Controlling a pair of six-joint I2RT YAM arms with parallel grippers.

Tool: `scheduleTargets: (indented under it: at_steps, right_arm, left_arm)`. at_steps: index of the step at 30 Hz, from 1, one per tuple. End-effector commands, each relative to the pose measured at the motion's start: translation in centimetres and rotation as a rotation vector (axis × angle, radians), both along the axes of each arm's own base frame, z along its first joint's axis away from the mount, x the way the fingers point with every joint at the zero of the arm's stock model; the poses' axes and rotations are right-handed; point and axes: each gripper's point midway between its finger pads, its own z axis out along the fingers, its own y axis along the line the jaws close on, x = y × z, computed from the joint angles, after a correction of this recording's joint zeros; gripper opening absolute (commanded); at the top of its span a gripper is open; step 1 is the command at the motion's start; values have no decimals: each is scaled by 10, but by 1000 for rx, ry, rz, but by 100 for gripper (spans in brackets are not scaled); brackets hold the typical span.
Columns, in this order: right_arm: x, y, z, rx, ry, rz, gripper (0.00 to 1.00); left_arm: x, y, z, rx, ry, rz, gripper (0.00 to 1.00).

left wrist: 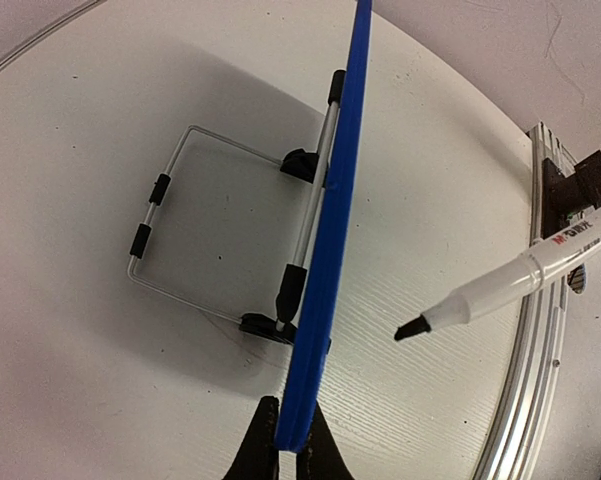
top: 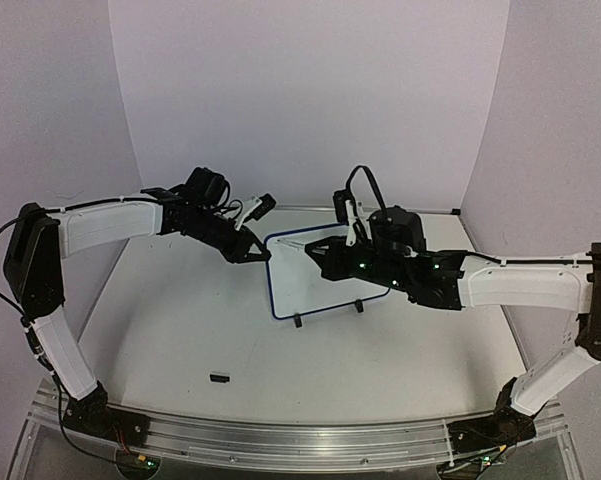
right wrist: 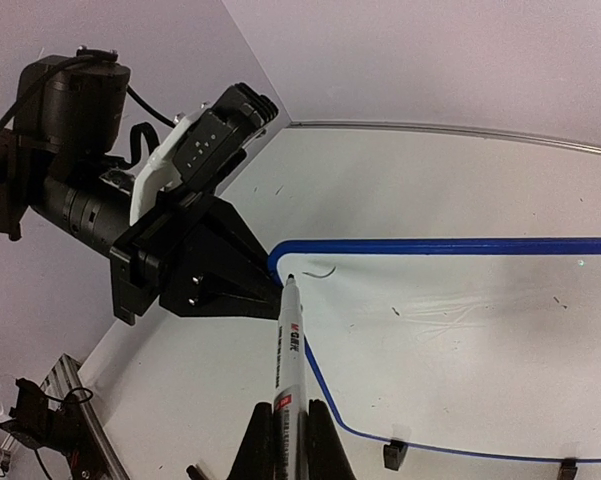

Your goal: Write a sentence on the whiteboard

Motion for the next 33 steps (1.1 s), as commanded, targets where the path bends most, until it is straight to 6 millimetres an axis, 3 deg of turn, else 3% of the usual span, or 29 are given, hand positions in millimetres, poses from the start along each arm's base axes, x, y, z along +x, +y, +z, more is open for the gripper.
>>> scheduleTargets:
  at_steps: [1,33]
  right_arm:
    - [4,3,8,20,-14,-3,0]
    - [16,3,-1,-15,-17,-56,0]
  left_arm:
    - [5,-2,9,13,-49,1,0]
    - [4,-3,6,20,-47,-1,0]
